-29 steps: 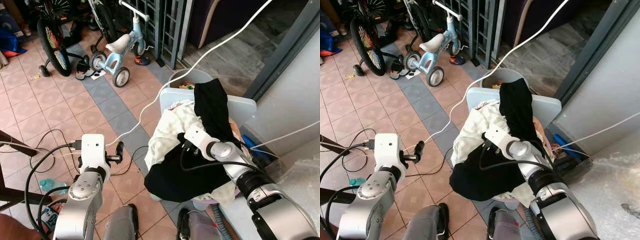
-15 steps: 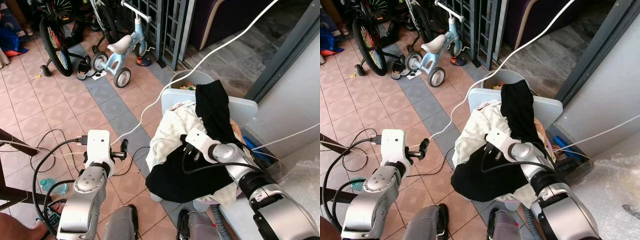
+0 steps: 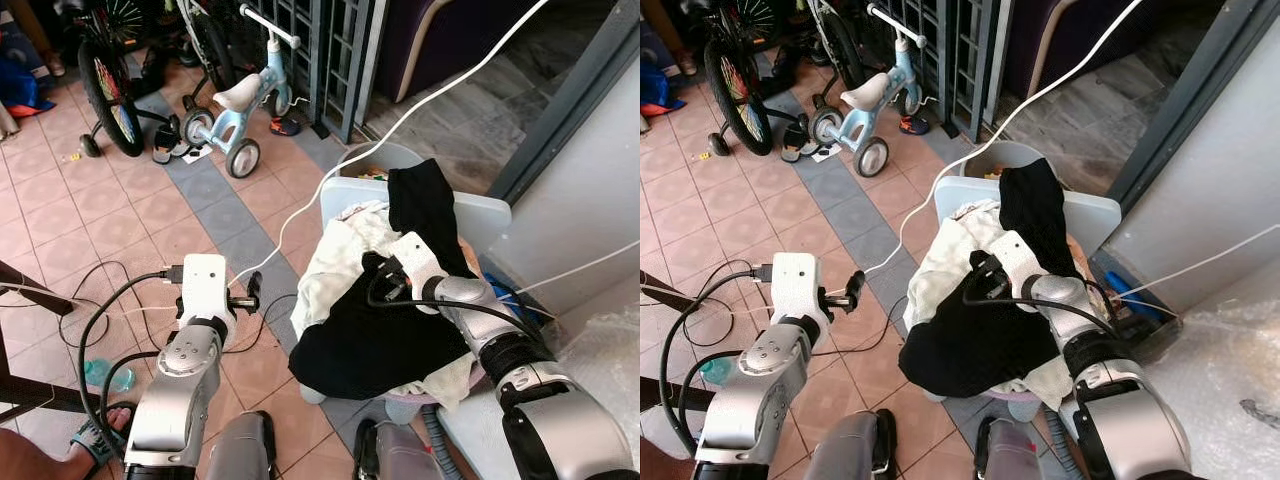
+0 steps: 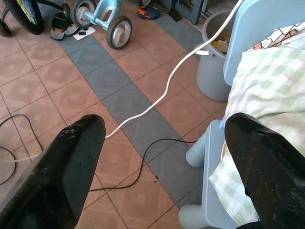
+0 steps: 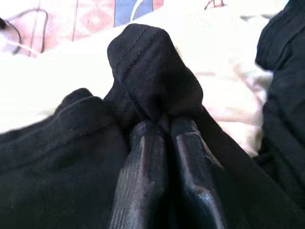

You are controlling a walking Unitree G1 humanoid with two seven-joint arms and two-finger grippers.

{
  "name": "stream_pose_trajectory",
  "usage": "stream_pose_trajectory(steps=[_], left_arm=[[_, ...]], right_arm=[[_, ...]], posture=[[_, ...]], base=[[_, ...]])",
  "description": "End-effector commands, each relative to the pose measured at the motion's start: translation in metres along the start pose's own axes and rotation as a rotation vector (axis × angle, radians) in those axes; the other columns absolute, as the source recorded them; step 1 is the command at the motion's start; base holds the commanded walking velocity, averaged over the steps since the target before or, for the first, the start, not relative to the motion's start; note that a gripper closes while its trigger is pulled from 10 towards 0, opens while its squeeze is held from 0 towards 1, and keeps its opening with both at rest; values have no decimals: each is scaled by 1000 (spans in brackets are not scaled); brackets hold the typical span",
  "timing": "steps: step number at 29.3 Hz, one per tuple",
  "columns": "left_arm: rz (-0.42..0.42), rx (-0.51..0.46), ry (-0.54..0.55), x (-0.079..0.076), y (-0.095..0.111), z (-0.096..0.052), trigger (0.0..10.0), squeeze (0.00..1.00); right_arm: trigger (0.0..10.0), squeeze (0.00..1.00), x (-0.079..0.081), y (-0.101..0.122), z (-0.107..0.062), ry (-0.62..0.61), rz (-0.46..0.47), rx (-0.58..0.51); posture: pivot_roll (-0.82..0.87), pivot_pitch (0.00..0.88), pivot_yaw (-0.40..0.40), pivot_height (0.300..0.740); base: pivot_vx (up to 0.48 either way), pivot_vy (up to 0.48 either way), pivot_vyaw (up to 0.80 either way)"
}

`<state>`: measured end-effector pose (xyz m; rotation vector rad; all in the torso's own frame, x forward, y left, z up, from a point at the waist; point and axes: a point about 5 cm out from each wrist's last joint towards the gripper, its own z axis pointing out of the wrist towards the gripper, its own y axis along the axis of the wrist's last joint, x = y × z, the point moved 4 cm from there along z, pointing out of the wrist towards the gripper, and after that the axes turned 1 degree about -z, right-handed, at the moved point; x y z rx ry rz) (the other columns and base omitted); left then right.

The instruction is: Clothes washing

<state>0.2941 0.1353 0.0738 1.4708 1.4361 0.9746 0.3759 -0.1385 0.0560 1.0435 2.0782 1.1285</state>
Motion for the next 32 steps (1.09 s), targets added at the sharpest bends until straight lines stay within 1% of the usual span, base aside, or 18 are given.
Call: stream_pose_trajectory(steps=[1,4,5,6,7,9,12,14,15,16,17,18,19,22,27,29,31,32], left_arm=[[6,-3,5,0,0,1,10000,0],[4,-8,4,1,1,3,10000,0],[3,-9,4,1,1,4,10000,0],[3,-9,4,1,1,4,10000,0],[3,-9,2,1,0,4,10000,0],[3,-9,0,0,-1,5,10000,0],[4,-6,-8,-3,-1,6,10000,0],[6,-9,-21,-7,0,6,10000,0],[8,-10,-23,-7,0,7,10000,0],[9,-10,-23,-7,0,7,10000,0],[9,-10,-23,-7,0,7,10000,0],[11,-10,-22,-6,0,7,10000,0],[16,-8,-20,-4,0,7,10000,0],[21,-7,-20,-2,0,7,10000,0],[22,-6,-24,-4,0,8,10000,0],[23,-4,-26,-5,-1,7,10000,0],[25,-1,-27,-5,-1,7,10000,0],[25,-1,-27,-4,-1,7,10000,0]], right_arm=[[0,0,-3,35,-5,22,54,-135],[0,0,-1,71,-24,92,136,-307],[0,0,1,83,-35,123,162,-374],[0,0,1,83,-35,123,162,-374],[0,0,3,88,-46,151,193,-417],[0,0,3,82,-55,149,167,-408],[0,0,-3,49,-55,70,37,-287],[0,0,-17,12,-56,-45,-58,-139],[0,0,-19,5,-58,-59,-99,-97],[2627,0,-19,-3,-61,-57,-141,-53],[2627,0,-19,-3,-61,-57,-141,-53],[10000,0,-17,-9,-63,-32,-167,-19],[10000,996,-9,-15,-73,50,-204,18],[10000,1000,-4,-4,-85,129,-286,-10],[10000,1000,-3,6,-98,233,-360,-24],[10000,1000,-11,2,-103,239,-392,21],[10000,1000,-35,-2,-102,129,-411,77],[10000,1000,-38,-5,-101,114,-417,91]], posture=[[63,101,-28,728],[56,96,-28,728],[50,94,-28,728],[50,94,-28,728],[46,93,-28,728],[38,92,-26,728],[32,92,-23,728],[32,94,-17,728],[31,95,-16,728],[30,96,-14,728],[30,96,-14,728],[29,96,-13,728],[26,99,-7,728],[22,103,-5,728],[22,105,-1,728],[22,106,-1,728],[25,108,-1,728],[25,109,-1,728]], base=[[0,0,0],[0,0,0],[0,0,0],[0,0,0],[0,0,0],[0,0,0],[0,0,0],[0,0,0],[0,0,0],[0,0,0],[0,0,0],[0,0,0],[0,0,0],[0,0,0],[0,0,0],[0,0,0],[0,0,0],[0,0,0]])
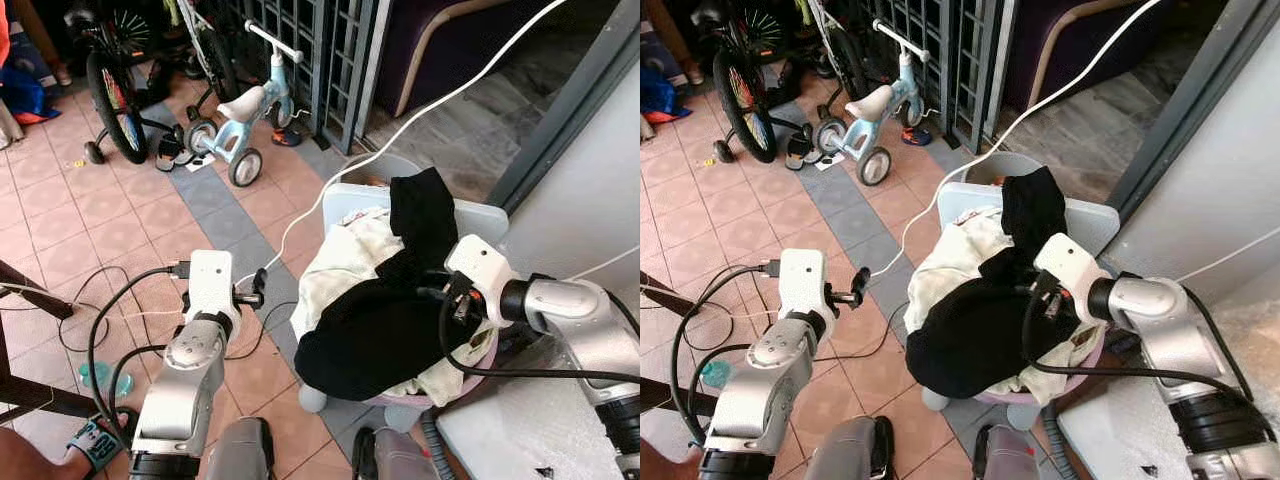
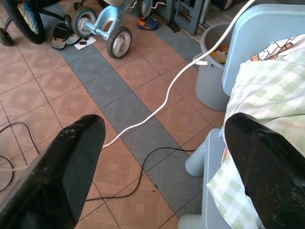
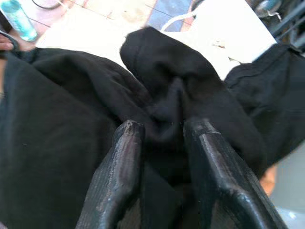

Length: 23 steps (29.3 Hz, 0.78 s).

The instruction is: Clothes washing

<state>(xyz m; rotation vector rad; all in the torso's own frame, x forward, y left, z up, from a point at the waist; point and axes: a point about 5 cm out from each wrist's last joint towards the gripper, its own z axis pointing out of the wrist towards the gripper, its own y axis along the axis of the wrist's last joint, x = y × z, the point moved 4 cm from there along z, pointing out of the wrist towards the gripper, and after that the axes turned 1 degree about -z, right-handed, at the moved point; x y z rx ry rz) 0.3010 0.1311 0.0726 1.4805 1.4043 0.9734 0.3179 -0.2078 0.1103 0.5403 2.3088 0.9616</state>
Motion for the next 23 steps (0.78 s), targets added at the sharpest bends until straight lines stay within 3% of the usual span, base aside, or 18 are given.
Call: stream_pose_trajectory(steps=[1,6,9,10,11,17,21,22,23], left_arm=[[10,12,-6,0,-2,-1,10000,0],[11,13,-5,0,-3,-1,10000,0],[14,17,-7,0,-3,-2,10000,0],[14,18,-7,0,-4,-2,10000,0],[15,19,-8,0,-4,-2,10000,0],[15,21,-9,0,-4,-2,10000,0],[16,23,-10,-1,-5,-2,10000,0],[17,24,-10,-1,-5,-2,10000,0],[17,25,-9,-1,-5,-2,10000,0]], right_arm=[[10000,1000,-4,-13,0,-33,-7,53],[10000,1000,-2,-29,6,-72,27,118],[10000,1000,2,-43,15,-105,113,159],[10000,953,7,-48,18,-98,151,171],[10000,0,15,-55,22,-78,190,189],[10000,0,37,-70,31,-15,224,242],[10000,0,43,-75,33,-5,224,259],[0,0,45,-76,35,4,236,258],[0,0,49,-75,36,28,239,256]], posture=[[27,110,-1,728],[31,113,0,728],[32,115,-1,728],[32,116,-1,728],[34,117,-1,728],[35,118,-4,728],[38,118,-4,728],[38,118,-5,728],[37,119,-4,728]], base=[[0,0,0],[0,0,0],[0,0,0],[0,0,0],[0,0,0],[0,0,0],[0,0,0],[0,0,0],[0,0,0]])
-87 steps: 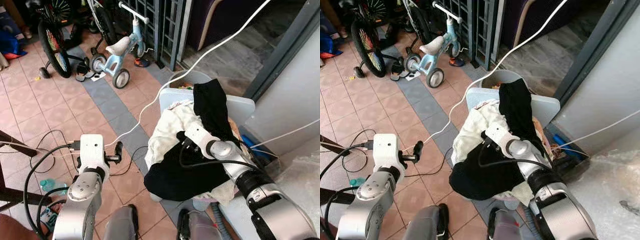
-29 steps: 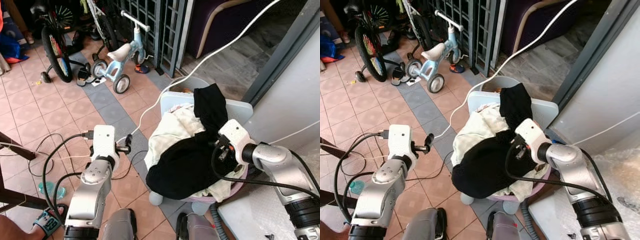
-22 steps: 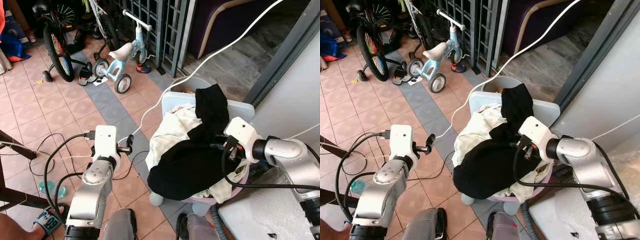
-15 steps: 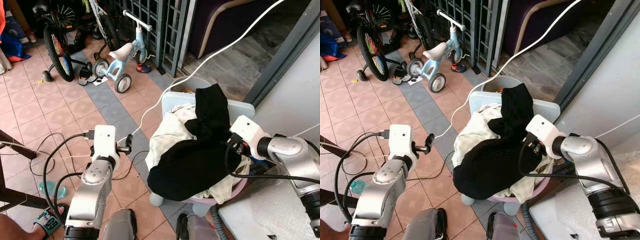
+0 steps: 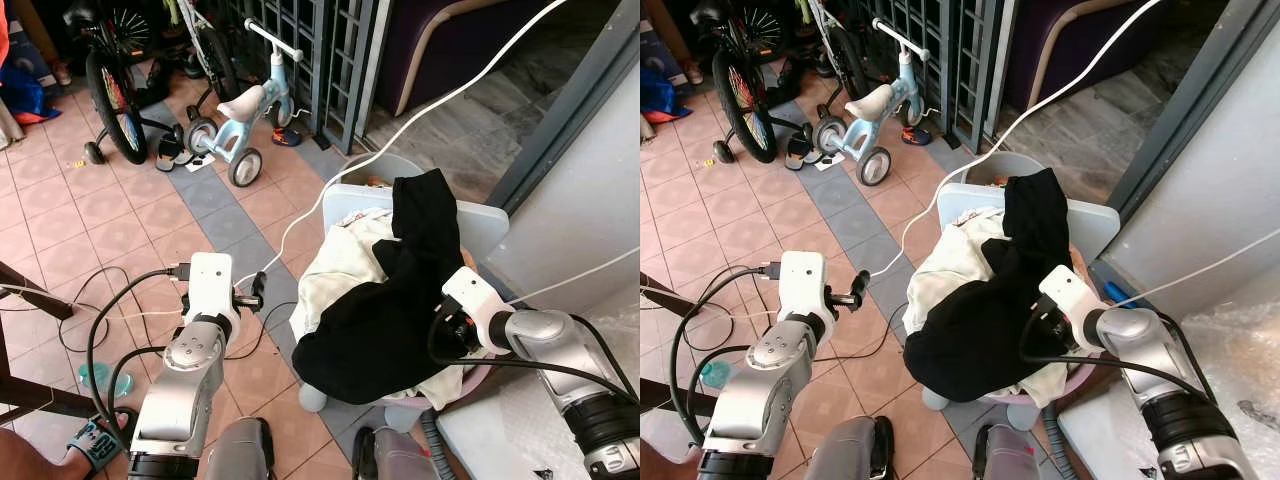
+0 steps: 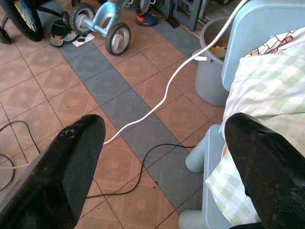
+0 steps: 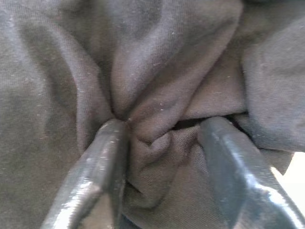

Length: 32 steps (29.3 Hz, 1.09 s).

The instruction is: Clothes washing

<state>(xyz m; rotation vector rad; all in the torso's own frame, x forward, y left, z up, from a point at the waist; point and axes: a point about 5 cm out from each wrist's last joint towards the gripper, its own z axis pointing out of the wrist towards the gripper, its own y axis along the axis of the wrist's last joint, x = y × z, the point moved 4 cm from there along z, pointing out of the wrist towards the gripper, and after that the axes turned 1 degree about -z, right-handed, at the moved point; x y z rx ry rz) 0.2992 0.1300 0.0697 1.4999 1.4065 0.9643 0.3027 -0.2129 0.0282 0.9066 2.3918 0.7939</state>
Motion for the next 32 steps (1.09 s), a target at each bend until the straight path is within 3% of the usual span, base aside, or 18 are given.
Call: stream_pose_trajectory(steps=[1,23,32], left_arm=[[9,10,-4,0,-2,-2,10000,0],[7,22,-3,-1,-4,-1,10000,0],[5,25,-1,-2,-5,0,10000,0]], right_arm=[[0,0,10,-11,3,50,14,37],[0,0,25,5,20,31,87,-38],[0,0,20,39,23,-73,238,-232]], posture=[[37,119,-4,728],[38,120,-12,728],[38,119,-17,728]], base=[[0,0,0],[0,0,0],[0,0,0]])
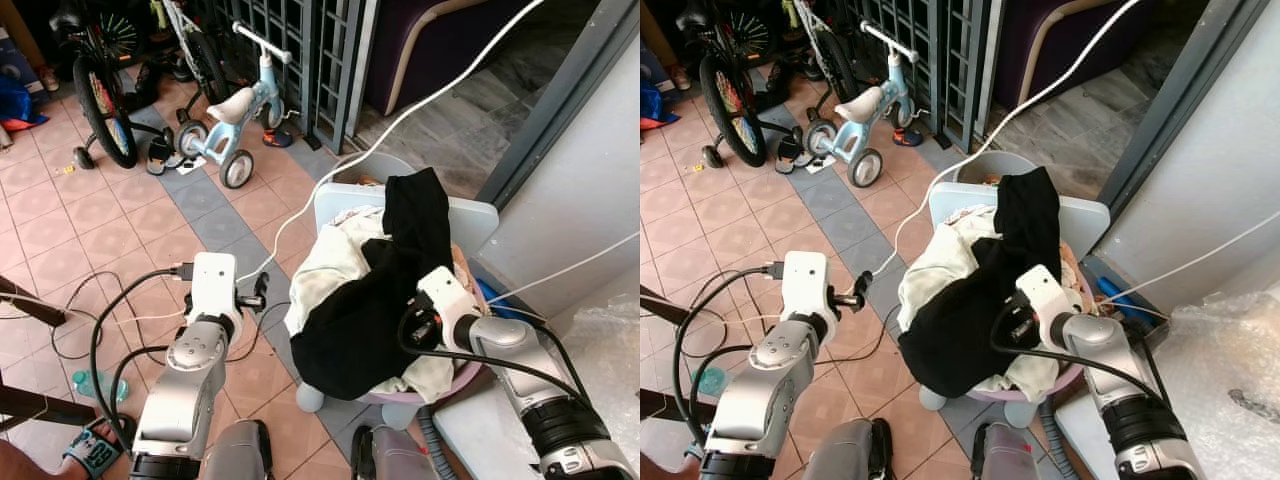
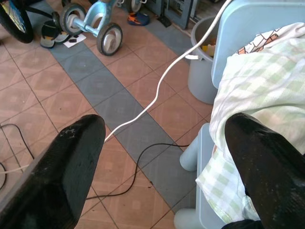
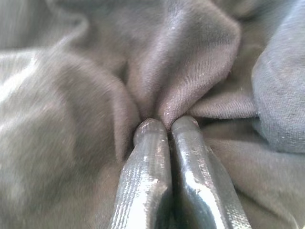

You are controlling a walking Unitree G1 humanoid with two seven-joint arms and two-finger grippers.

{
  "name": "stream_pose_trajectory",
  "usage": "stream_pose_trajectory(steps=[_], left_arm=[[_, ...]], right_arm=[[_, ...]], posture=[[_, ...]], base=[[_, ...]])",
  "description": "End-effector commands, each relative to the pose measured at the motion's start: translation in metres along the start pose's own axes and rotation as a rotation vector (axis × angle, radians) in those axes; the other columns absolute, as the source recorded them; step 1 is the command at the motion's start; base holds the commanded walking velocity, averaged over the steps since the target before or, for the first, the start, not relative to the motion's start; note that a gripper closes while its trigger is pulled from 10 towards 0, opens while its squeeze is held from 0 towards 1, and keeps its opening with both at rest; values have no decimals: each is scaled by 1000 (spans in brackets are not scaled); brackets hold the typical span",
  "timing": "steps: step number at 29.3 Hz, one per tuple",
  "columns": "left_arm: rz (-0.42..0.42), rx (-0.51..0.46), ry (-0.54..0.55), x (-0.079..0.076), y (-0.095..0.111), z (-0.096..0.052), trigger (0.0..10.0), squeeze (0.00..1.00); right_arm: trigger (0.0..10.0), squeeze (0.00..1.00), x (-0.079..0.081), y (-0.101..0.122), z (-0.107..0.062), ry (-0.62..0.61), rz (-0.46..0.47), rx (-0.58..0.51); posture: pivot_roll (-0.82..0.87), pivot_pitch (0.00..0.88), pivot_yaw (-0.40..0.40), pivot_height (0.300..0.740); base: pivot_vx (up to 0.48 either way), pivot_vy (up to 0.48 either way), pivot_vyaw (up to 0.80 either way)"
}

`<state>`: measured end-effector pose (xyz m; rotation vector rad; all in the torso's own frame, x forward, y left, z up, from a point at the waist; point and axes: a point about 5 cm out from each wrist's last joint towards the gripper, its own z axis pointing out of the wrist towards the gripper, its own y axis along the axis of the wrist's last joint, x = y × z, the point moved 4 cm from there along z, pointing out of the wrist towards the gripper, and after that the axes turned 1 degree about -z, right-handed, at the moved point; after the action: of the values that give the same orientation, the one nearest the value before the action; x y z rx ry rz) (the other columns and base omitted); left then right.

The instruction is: Clothes washing

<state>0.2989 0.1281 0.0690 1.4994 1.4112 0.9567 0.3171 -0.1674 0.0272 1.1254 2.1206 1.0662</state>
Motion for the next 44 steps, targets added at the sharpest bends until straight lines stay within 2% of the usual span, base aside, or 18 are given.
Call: stream_pose_trajectory(steps=[1,3,4,5,10,11,15,16,23,24,25,26,27,29,37,40,41,44], left_arm=[[8,21,3,0,-5,0,10000,0],[2,18,6,0,-5,-1,10000,0],[2,18,6,0,-5,-1,10000,0],[-3,14,8,0,-5,-1,10000,0],[-8,11,12,0,-5,-1,10000,0],[-10,13,11,0,-6,-1,10000,0],[-9,15,8,1,-7,-1,10000,0],[-6,14,6,1,-6,0,10000,0],[-6,14,6,1,-6,0,10000,0],[-2,11,4,1,-6,0,10000,0],[4,-12,10,4,2,4,10000,0],[-8,-40,9,8,13,8,10000,0],[-8,-40,9,8,13,8,10000,0],[-67,-60,-39,4,23,10,10000,0],[-19,-101,11,11,33,12,10000,0],[-28,-107,29,11,30,10,10000,0],[-16,-127,26,7,29,8,10000,0],[-13,-140,9,-3,28,8,10000,0]], right_arm=[[0,0,1,17,-2,-15,20,-97],[0,0,4,38,-7,-71,100,-247],[0,0,4,38,-7,-71,100,-247],[0,0,7,47,-11,-99,135,-316],[39,0,15,61,-21,-153,163,-423],[10000,0,20,65,-24,-177,178,-446],[10000,0,23,67,-31,-231,156,-474],[10000,0,23,67,-35,-259,177,-488],[10000,0,23,67,-35,-259,177,-488],[10000,0,24,67,-37,-278,187,-491],[10000,0,21,68,-39,-309,185,-498],[10000,0,18,69,-40,-335,168,-506],[10000,0,18,69,-40,-335,168,-506],[10000,0,17,76,-35,-311,104,-514],[10000,0,2,88,-27,-314,136,-508],[10000,0,7,84,-28,-297,119,-490],[10000,0,19,80,-31,-244,63,-482],[10000,0,25,74,-36,-232,60,-470]], posture=[[36,114,-21,728],[33,111,-25,728],[33,111,-25,728],[31,108,-26,728],[26,104,-23,728],[23,104,-21,728],[20,99,-17,728],[18,98,-12,728],[18,98,-12,728],[0,0,0,740],[27,102,23,740],[33,102,33,740],[33,102,33,740],[67,105,56,740],[65,103,43,740],[58,100,40,740],[41,96,43,740],[2,89,35,740]], base=[[0,0,0],[0,0,0],[0,0,0],[0,0,0],[0,0,0],[0,0,0],[0,0,0],[0,0,0],[0,0,0],[0,0,0],[0,0,0],[0,0,0],[0,0,0],[0,0,0],[0,0,0],[0,0,0],[0,0,0],[0,0,0]])
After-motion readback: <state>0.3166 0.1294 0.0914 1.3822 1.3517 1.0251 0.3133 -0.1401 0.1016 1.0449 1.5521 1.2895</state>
